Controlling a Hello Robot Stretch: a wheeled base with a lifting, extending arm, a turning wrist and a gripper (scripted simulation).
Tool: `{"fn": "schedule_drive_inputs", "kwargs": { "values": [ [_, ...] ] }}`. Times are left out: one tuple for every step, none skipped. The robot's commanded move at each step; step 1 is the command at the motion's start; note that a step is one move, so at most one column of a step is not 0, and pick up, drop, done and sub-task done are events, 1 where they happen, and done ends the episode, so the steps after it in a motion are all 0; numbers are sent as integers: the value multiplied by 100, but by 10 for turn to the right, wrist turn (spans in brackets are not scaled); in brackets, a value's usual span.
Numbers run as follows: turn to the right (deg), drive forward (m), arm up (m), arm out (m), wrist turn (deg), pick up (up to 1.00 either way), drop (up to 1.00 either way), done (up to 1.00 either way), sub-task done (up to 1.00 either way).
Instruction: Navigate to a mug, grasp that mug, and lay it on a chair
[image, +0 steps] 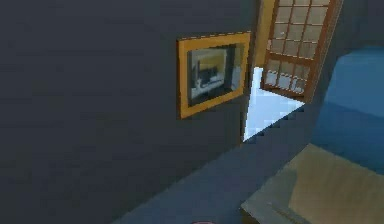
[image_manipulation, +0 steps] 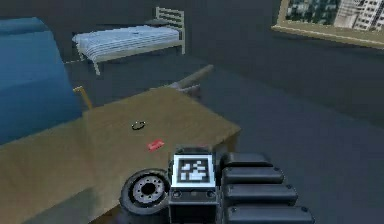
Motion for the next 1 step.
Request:
{"fn": "schedule_drive_inputs", "kwargs": {
  "values": [
    [0,25,0,0,0,0,0,0,0]
  ]
}}
